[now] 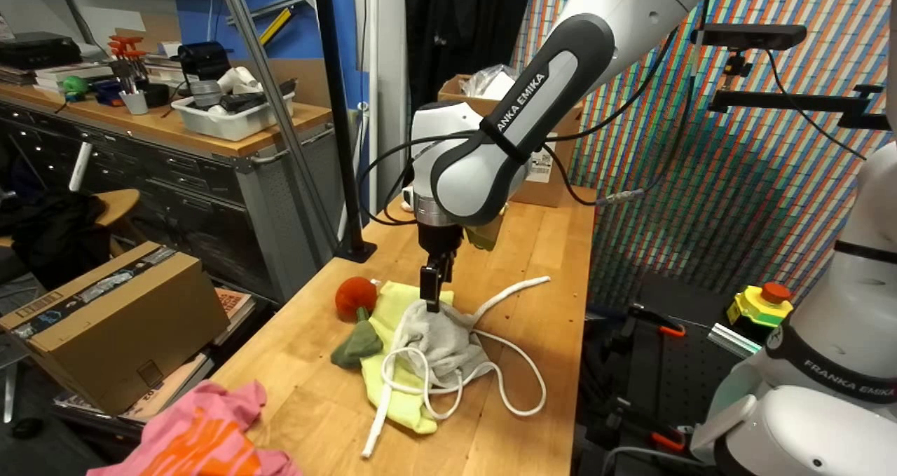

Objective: Separate the things on the heap

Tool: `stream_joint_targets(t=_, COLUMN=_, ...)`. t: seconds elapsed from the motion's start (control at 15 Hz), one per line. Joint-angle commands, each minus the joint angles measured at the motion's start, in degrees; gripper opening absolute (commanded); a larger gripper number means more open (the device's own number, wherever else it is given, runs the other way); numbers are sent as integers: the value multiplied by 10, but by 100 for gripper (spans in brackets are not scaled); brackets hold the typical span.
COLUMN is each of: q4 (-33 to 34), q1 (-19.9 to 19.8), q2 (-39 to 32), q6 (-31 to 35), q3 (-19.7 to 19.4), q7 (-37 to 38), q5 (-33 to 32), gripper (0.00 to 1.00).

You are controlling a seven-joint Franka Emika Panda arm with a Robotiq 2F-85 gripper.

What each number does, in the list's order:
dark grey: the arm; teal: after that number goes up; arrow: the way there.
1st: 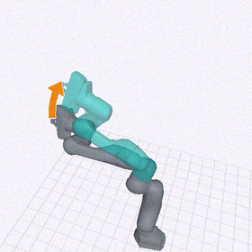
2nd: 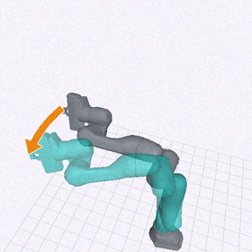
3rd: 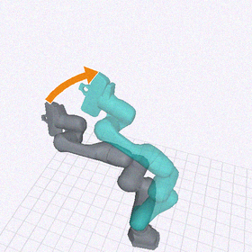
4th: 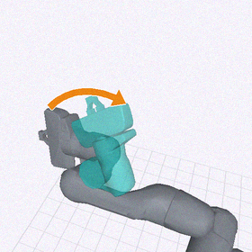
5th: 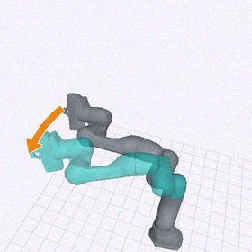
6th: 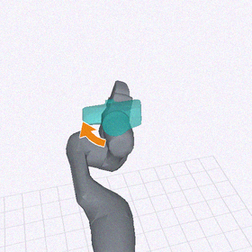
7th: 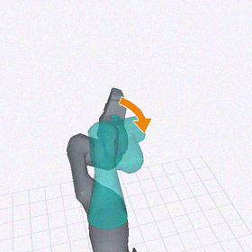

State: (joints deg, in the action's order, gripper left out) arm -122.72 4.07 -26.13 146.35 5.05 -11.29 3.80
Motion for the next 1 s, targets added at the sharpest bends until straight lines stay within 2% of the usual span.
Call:
stream_joint_targets(t=0.0, q4=8, q1=-7, q2=-9, q6=15, q3=1, q7=4, q5=-19, gripper=100)
stream_joint_targets(t=0.13, q4=8, q1=-8, q2=-11, q6=16, q3=1, q7=4, q5=-22, gripper=74)
stream_joint_targets(t=0.67, q4=9, q1=-4, q2=-5, q6=15, q3=-12, q7=21, q5=-39, gripper=12)
stream_joint_targets(t=0.93, q4=11, q1=4, q2=5, q6=33, q3=-48, q7=64, q5=-79, gripper=2)
